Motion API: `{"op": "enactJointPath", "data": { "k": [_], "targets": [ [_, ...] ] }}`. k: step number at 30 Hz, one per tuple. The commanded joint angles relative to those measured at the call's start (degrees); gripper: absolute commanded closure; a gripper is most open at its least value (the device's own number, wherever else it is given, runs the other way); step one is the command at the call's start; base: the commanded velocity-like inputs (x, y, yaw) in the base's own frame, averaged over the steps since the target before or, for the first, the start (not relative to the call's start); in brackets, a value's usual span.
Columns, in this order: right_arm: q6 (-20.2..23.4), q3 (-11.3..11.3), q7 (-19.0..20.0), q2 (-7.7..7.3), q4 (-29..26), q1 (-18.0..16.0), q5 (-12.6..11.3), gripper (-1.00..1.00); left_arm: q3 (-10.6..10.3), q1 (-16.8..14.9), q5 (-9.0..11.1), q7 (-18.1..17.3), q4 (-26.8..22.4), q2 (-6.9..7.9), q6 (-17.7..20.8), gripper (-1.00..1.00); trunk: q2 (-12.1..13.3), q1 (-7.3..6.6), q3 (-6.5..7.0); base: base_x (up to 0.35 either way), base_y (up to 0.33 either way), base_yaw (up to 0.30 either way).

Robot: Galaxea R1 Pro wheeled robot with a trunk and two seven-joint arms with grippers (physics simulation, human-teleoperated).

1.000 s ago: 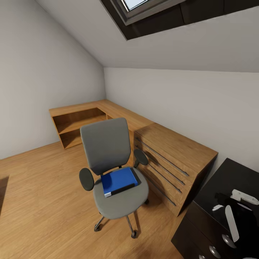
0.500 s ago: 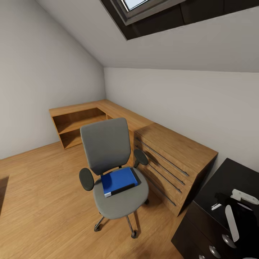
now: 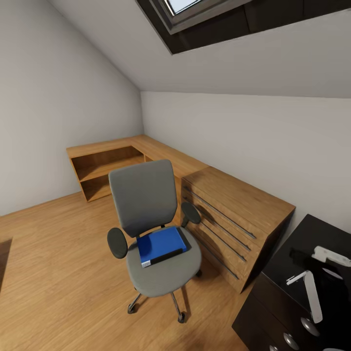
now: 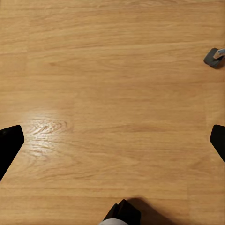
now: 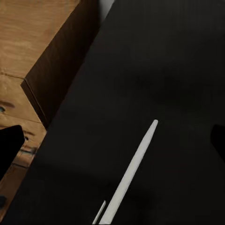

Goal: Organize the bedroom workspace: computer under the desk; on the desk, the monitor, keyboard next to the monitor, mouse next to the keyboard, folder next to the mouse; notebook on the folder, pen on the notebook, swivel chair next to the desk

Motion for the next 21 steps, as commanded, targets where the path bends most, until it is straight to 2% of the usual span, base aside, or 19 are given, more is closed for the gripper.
{"op": "enactJointPath", "data": {
  "k": [1,3,4,8,15,17,21],
  "targets": [
    [0.44,0.06,-0.43,0.61,-1.11,0.01,-0.48,-1.00,-0.50,-0.02,0.25,0.44,-0.08,0.05,-0.15,-1.00,-0.03,0.00,-0.06,0.000,0.000,0.000],
    [0.86,0.10,-0.43,1.93,-3.13,0.07,-0.40,-1.00,-0.51,-0.02,0.28,0.44,-0.06,0.02,-0.15,-1.00,-0.03,0.00,-0.06,0.000,0.000,0.000],
    [1.16,0.14,-0.43,3.18,-4.96,0.14,-0.25,-1.00,-0.51,-0.02,0.30,0.44,-0.04,0.00,-0.15,-1.00,-0.03,0.00,-0.06,0.000,0.000,0.017],
    [1.58,1.31,-0.39,5.45,-7.78,0.40,1.43,-1.00,-0.52,-0.02,0.33,0.41,-0.01,-0.06,-0.11,-1.00,-0.03,0.00,-0.06,0.000,0.000,0.102],
    [1.98,5.12,-0.35,8.30,-8.60,1.01,5.15,-1.00,-0.57,-0.02,0.40,0.36,0.12,-0.11,-0.07,-1.00,-0.03,0.00,-0.06,0.000,0.000,0.213],
    [2.01,6.93,-0.35,9.77,-8.64,1.72,6.21,-1.00,-0.61,-0.02,0.40,0.33,0.21,-0.16,-0.05,-1.00,-0.03,0.00,-0.06,0.000,0.000,0.258],
    [2.03,10.14,-0.35,11.13,-8.60,3.04,7.07,-1.00,-0.70,-0.02,0.36,0.25,0.40,-0.20,0.04,-1.00,-0.03,0.00,-0.06,0.000,0.000,0.267]
  ]
}}
